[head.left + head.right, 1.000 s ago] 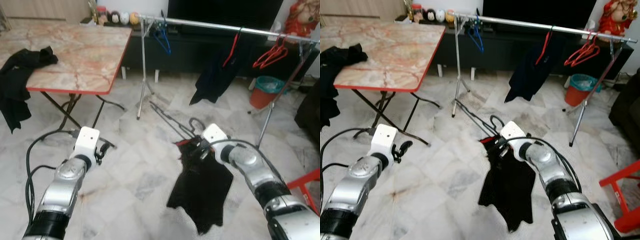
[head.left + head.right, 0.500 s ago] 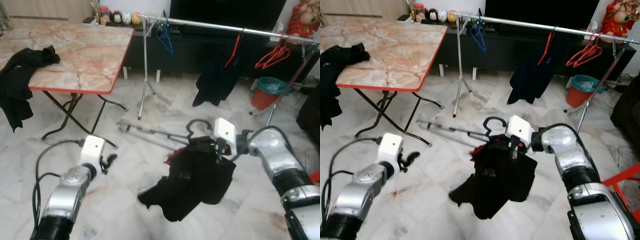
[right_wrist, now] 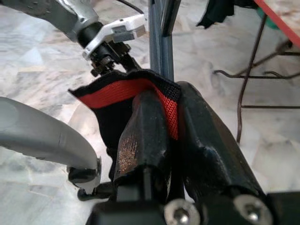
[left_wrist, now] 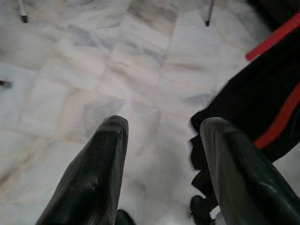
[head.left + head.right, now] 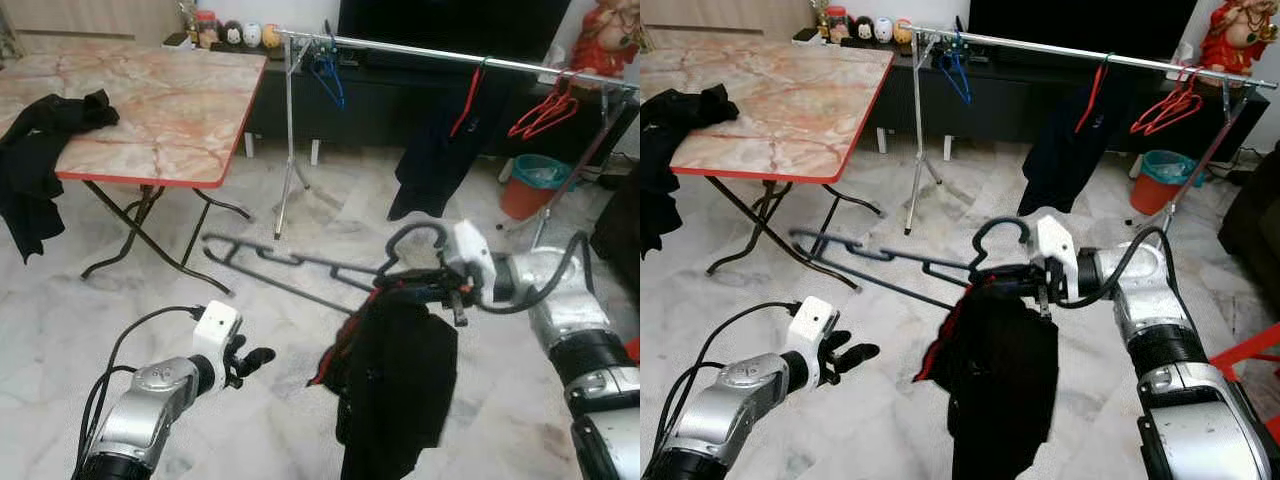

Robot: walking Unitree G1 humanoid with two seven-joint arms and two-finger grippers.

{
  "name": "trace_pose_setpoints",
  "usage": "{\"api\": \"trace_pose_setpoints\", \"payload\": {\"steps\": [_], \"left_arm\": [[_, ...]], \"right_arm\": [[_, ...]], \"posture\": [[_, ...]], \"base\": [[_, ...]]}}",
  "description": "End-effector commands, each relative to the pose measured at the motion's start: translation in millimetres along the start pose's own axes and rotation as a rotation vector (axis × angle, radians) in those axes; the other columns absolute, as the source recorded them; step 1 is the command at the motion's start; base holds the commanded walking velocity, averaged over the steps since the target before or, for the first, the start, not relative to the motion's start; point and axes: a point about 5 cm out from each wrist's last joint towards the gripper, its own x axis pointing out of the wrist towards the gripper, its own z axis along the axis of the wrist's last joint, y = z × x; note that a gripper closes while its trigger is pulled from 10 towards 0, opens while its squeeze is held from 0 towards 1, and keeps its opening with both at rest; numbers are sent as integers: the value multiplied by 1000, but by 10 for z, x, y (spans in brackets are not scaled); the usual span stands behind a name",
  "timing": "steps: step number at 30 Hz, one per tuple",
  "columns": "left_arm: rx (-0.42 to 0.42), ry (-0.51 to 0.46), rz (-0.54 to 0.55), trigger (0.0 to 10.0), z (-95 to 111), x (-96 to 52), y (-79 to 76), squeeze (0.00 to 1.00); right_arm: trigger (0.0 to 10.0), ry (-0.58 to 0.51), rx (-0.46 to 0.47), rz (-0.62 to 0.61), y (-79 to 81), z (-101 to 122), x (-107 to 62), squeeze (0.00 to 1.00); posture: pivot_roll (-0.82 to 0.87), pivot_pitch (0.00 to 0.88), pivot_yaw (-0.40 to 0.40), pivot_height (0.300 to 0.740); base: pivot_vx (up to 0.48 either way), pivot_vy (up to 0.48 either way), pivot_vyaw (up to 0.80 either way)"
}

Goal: Hang hanger

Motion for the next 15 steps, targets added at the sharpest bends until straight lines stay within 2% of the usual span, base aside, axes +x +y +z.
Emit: {"api": "trace_pose_setpoints", "payload": {"steps": [1,2,11,12,13,14,15], "left_arm": [[11,-36,-58,10000,53,-17,-62,0],[18,-51,-109,10000,61,-31,-110,0],[34,-78,-249,10000,83,-86,-239,0],[45,-84,-289,10000,105,-93,-282,180],[52,-89,-318,10000,120,-99,-311,180],[64,-87,-328,10000,136,-92,-325,400],[79,-80,-321,10000,143,-74,-322,376]], "right_arm": [[10000,-16,-38,25,-21,104,-13,0],[10000,-9,-36,30,-20,93,-7,0],[10000,-8,-36,43,-22,105,18,0],[10000,-10,-39,48,-22,117,30,0],[10000,-13,-40,52,-19,128,38,0],[10000,-14,-45,59,-17,144,50,0],[10000,-15,-51,66,-15,161,63,0]], "posture": [[181,0,-86,740],[181,0,-87,740],[183,0,-91,740],[184,0,-92,740],[184,0,-93,740],[184,0,-93,740],[183,0,-93,740]], "base": [[0,0,0],[0,0,0],[0,0,0],[0,0,0],[0,0,0],[0,0,0],[0,0,0]]}}
